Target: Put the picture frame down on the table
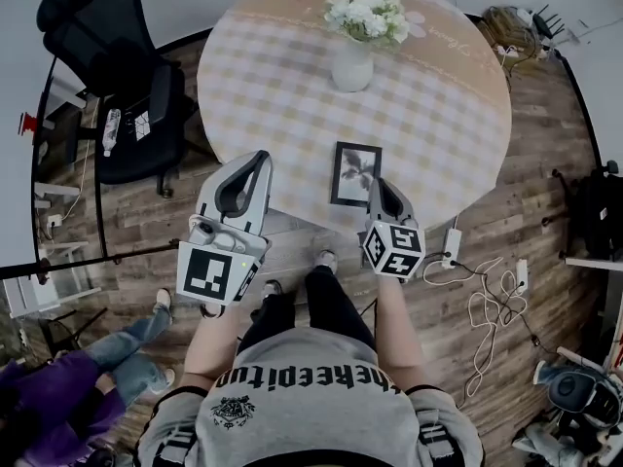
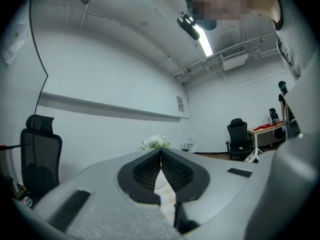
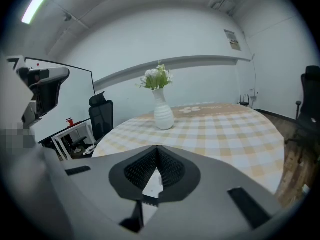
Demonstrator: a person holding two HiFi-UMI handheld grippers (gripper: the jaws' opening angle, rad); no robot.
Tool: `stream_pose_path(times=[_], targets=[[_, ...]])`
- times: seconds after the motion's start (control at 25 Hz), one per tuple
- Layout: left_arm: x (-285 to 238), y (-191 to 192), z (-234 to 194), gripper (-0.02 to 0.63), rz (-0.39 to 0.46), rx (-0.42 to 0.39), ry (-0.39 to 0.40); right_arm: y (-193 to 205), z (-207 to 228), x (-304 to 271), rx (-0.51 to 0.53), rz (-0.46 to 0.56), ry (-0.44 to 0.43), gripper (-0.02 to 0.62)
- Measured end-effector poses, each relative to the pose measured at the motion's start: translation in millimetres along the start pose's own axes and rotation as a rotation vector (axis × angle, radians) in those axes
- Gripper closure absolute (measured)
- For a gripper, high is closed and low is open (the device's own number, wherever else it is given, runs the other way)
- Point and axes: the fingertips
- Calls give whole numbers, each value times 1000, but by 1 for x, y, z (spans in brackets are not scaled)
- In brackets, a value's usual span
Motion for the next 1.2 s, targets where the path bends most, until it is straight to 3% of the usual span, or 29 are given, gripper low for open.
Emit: stream_pose_path(times=[0.92,1.2], targets=[[109,-47,17,591,87,14,170,-75,-105,146,102,297,47,591],[150,-63,17,591,159,-42,213,-81,-141,194,118,382,59,591]])
Point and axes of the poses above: the fingertips, and each gripper's own axes: x backward along the fingers, z to its right, y out of its underside, and after that the axes turned 4 degrees about y, right-handed
